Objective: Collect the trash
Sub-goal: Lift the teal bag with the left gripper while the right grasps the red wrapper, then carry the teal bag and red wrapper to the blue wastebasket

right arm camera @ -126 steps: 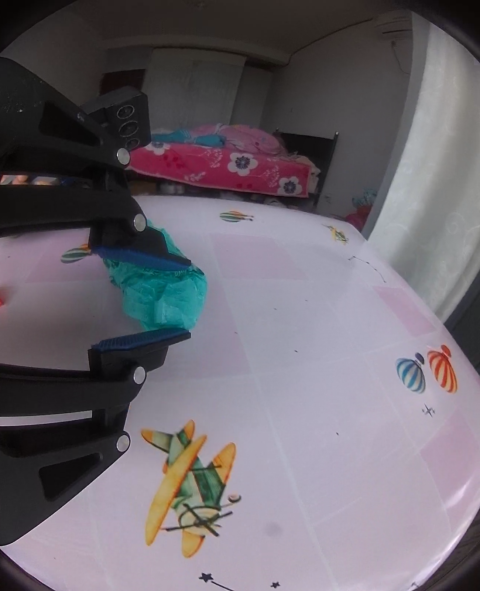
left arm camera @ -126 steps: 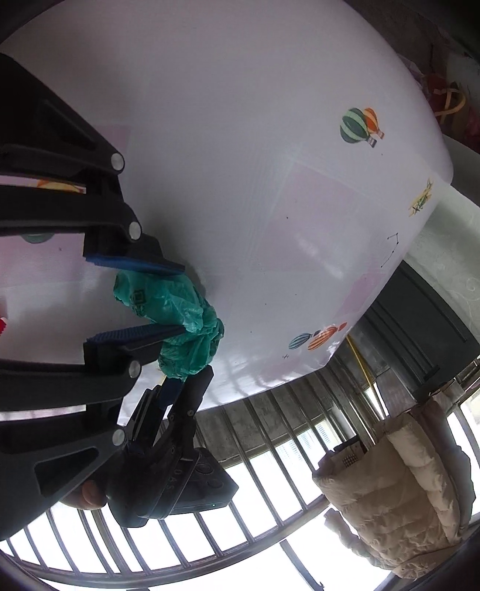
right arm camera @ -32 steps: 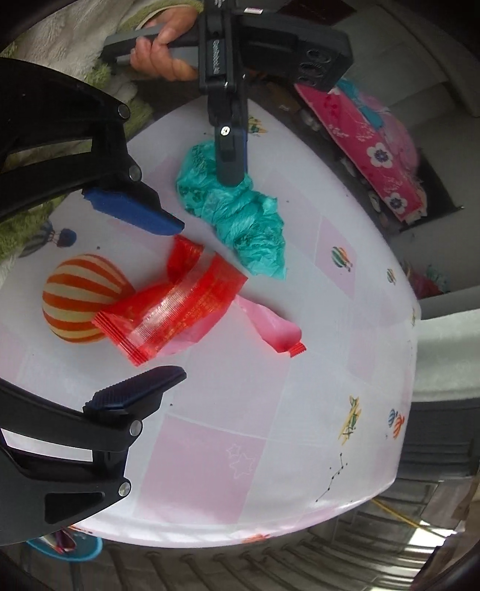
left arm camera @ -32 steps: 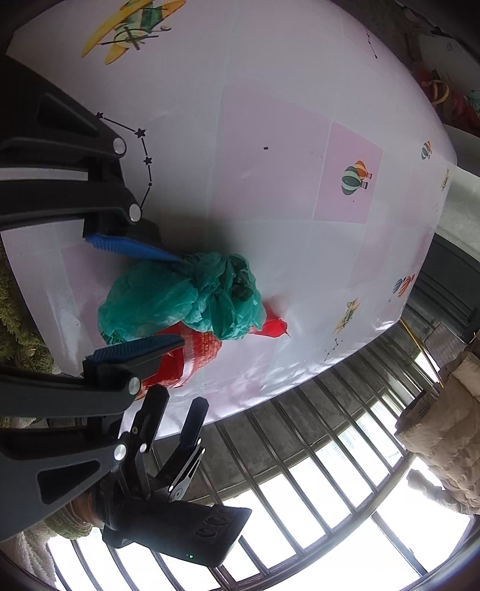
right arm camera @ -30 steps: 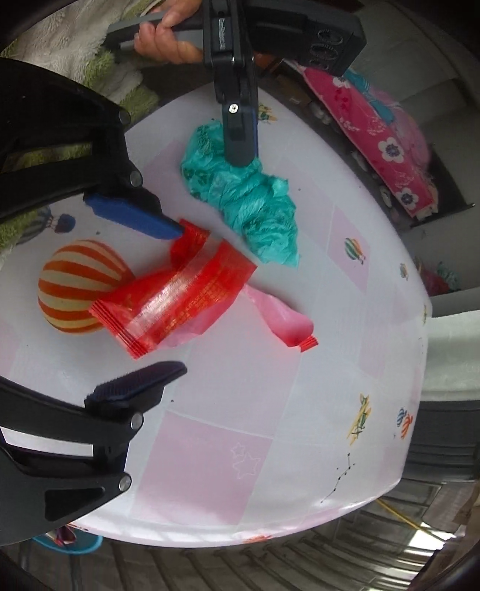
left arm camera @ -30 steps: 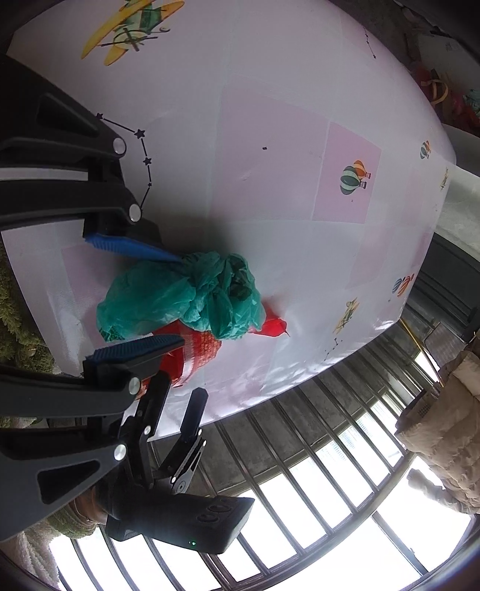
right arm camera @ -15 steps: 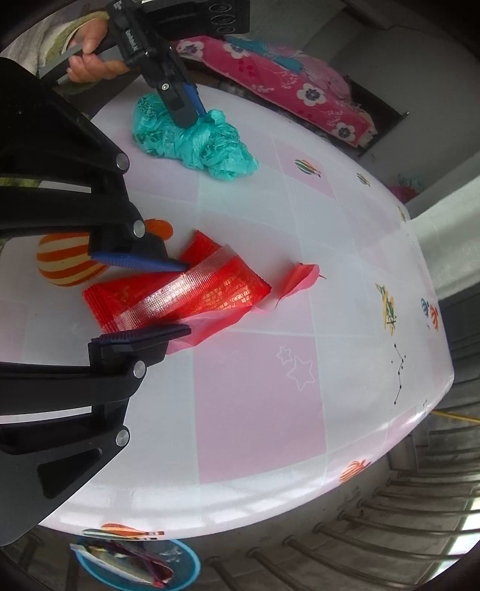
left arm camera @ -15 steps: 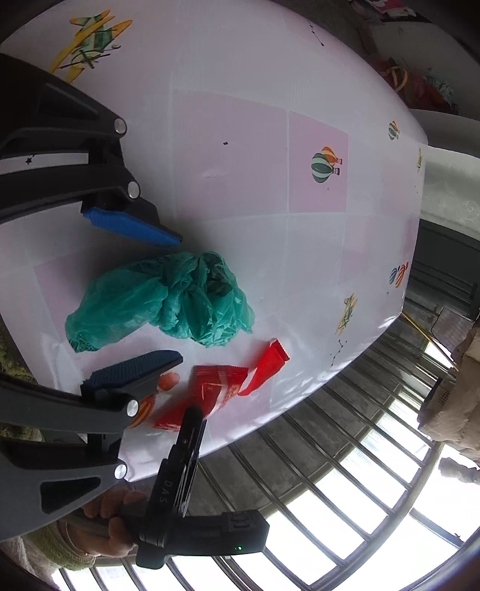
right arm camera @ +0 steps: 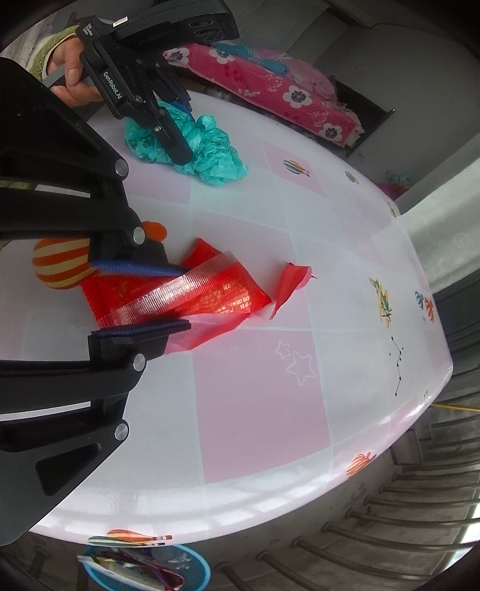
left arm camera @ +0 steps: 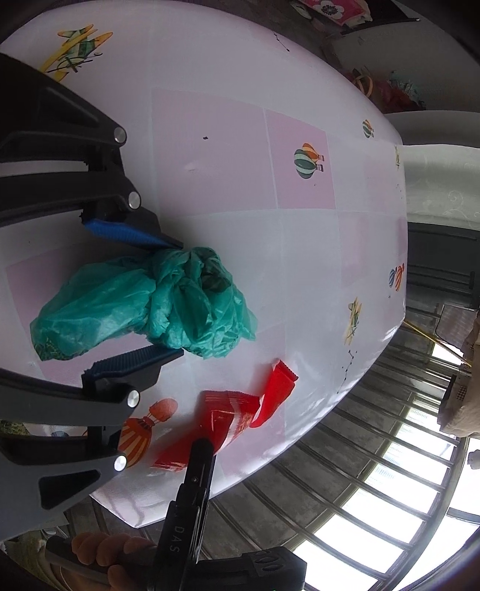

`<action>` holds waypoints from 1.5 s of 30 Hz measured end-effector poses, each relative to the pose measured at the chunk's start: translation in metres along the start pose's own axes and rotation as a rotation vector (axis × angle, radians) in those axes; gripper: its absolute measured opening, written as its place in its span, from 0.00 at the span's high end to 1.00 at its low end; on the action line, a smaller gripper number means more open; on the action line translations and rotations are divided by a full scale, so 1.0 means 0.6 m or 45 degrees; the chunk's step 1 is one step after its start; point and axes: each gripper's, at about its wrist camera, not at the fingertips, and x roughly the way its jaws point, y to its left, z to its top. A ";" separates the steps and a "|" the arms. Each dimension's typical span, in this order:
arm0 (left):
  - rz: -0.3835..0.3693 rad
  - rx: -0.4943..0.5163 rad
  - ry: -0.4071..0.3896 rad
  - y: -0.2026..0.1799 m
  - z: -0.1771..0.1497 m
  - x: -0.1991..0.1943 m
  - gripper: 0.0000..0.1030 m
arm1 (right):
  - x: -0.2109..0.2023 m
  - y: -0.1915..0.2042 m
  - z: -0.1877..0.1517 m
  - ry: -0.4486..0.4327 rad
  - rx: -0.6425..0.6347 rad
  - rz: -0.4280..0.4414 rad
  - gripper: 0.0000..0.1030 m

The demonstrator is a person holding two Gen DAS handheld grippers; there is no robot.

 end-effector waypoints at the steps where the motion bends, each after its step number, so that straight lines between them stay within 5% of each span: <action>1: 0.007 0.005 -0.004 -0.002 0.000 -0.001 0.53 | -0.003 -0.003 0.004 -0.001 0.008 0.014 0.83; 24: 0.025 0.050 -0.135 -0.011 0.015 -0.048 0.53 | -0.086 -0.005 0.016 -0.155 0.059 0.105 0.89; 31: -0.172 0.143 -0.218 -0.072 0.063 -0.084 0.53 | -0.205 -0.058 0.006 -0.392 0.180 0.059 0.89; 35: -0.368 0.242 -0.190 -0.149 0.103 -0.080 0.53 | -0.287 -0.121 -0.023 -0.550 0.310 -0.044 0.89; 40: -0.595 0.393 -0.047 -0.289 0.145 -0.039 0.53 | -0.361 -0.231 -0.093 -0.731 0.587 -0.214 0.89; 45: -0.740 0.499 0.212 -0.445 0.154 0.050 0.53 | -0.363 -0.340 -0.164 -0.780 0.887 -0.321 0.89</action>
